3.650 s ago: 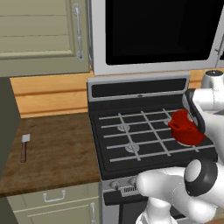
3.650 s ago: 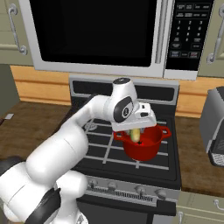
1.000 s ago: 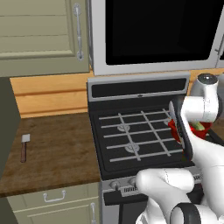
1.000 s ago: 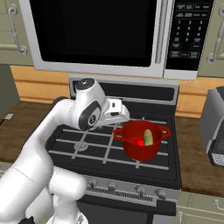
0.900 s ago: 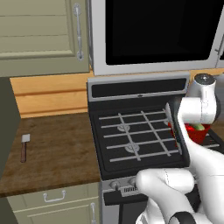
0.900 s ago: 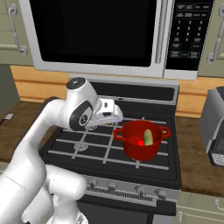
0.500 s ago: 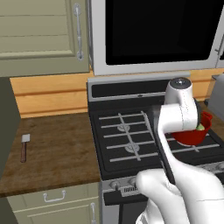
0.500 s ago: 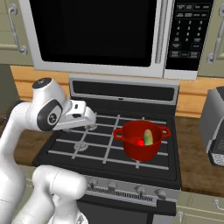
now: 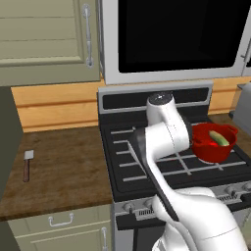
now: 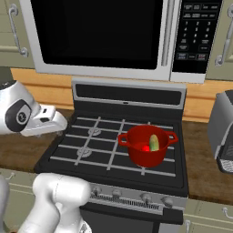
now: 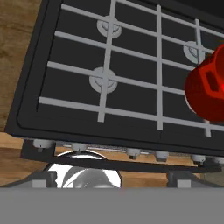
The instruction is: Put the cucumber and tomato in the pot. Retrieve the spatula and lightly stir the vegetables in the pot.
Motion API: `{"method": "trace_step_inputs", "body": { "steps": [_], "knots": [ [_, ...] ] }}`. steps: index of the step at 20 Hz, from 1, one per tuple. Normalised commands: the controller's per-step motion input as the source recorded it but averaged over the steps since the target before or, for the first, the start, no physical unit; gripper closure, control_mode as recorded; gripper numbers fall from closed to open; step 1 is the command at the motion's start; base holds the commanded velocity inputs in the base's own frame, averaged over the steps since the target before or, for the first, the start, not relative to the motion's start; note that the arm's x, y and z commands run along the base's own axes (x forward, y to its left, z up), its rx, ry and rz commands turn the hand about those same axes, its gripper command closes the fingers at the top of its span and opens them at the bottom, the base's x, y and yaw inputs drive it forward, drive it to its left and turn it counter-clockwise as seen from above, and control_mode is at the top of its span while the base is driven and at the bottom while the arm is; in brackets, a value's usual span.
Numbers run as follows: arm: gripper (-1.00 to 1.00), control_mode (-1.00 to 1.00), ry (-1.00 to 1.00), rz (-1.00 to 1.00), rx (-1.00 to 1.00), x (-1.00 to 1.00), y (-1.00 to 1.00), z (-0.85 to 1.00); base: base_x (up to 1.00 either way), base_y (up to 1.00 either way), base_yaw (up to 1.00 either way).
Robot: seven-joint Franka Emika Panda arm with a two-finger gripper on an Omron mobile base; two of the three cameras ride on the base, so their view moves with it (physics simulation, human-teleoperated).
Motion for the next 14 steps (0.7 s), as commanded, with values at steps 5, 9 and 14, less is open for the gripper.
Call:
{"method": "trace_step_inputs", "body": {
  "steps": [5, 9, 14],
  "knots": [
    [-1.0, -1.0, 0.07, 0.0, 0.17, 0.0, 0.87, -0.25, 0.0, 0.0, 0.0],
    [-1.0, -1.0, 0.05, 0.0, 0.14, 0.0, 0.94, -0.2, 0.0, 0.0, 0.0],
    [-1.0, -1.0, 0.02, 0.0, 0.03, 0.02, 0.92, -0.21, 0.0, 0.0, 0.0]
  ]
}}
